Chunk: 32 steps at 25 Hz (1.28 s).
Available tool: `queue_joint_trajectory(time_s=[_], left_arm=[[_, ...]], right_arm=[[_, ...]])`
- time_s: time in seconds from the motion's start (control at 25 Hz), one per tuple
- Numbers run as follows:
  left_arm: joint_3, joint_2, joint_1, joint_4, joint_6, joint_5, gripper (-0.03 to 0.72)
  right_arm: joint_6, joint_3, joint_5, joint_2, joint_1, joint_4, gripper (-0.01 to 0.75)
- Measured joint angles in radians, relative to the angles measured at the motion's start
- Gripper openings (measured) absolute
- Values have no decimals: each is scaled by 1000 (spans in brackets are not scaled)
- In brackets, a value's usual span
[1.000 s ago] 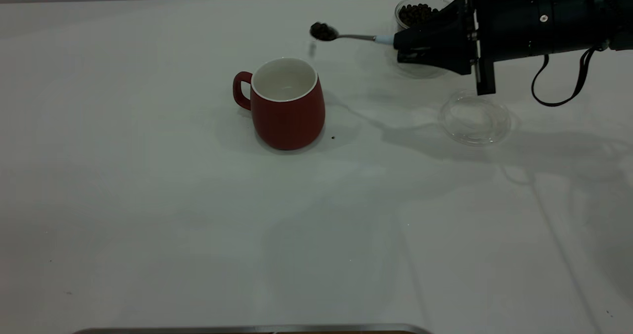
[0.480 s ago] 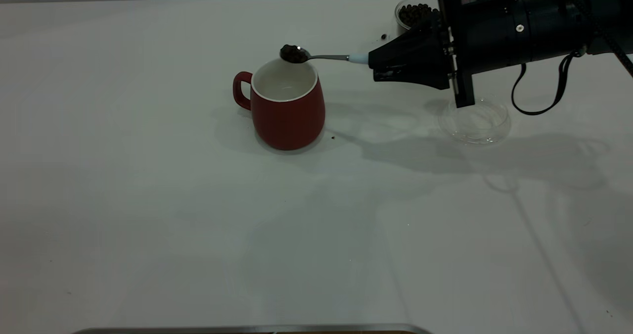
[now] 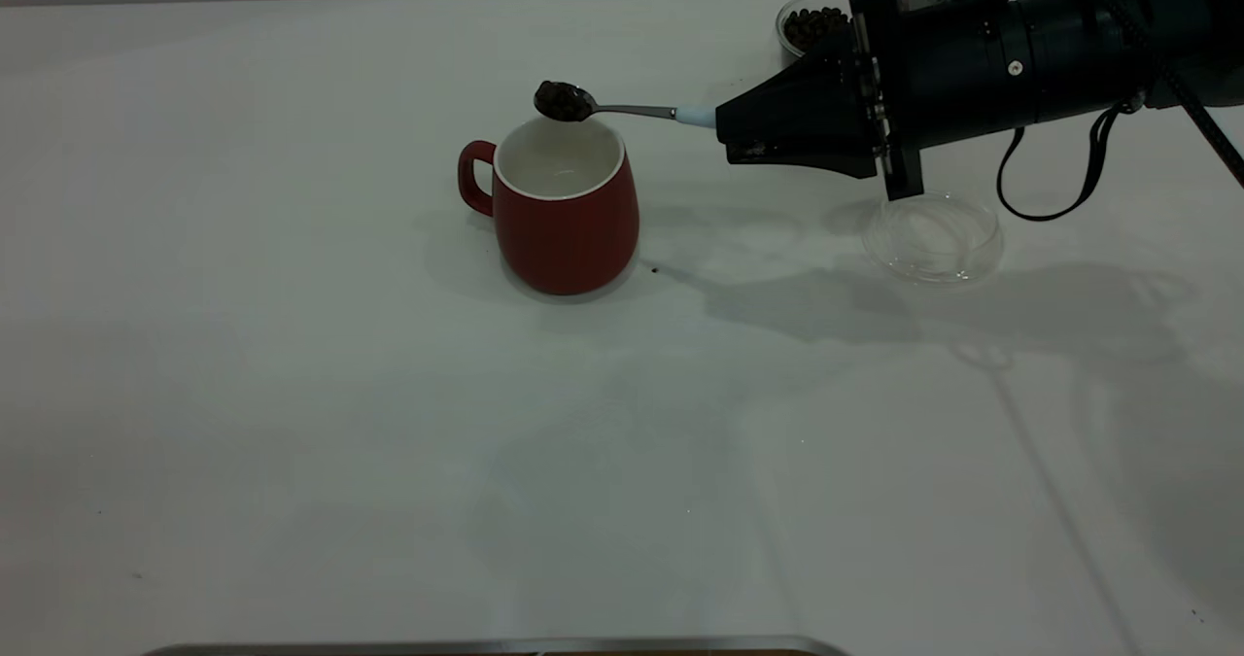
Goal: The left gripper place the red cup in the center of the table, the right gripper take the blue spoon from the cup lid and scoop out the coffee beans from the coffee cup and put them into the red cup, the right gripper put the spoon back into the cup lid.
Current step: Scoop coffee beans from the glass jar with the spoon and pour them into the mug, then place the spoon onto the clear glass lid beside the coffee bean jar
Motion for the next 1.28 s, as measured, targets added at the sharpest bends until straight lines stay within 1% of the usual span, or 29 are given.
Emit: queue_joint_trajectory(time_s=[0.24,0.4,0.6,0.72,0.84,1.0,1.16,1.28], left_arm=[[0,0,0,0,0,0,587],[0,0,0,0,0,0,587],[0,0,0,0,0,0,587],[0,0,0,0,0,0,587],[0,0,0,0,0,0,587],[0,0,0,0,0,0,587],[0,0,0,0,0,0,587],[0,0,0,0,1,0,587]], right_arm=[[-182,0,-88,0,0,-11,110],[-354,0,-144,0,0,-3,110],[-566,0,-185,0,0,57,110],[-613,0,-191,0,0,77,110],[-568,2,-162,-7,-2,75,110],[-413,52,-94,-85,-28,71,110],[-189,152,-50,-174,-102,96,110],[-88,247,-30,-203,-179,128,110]])
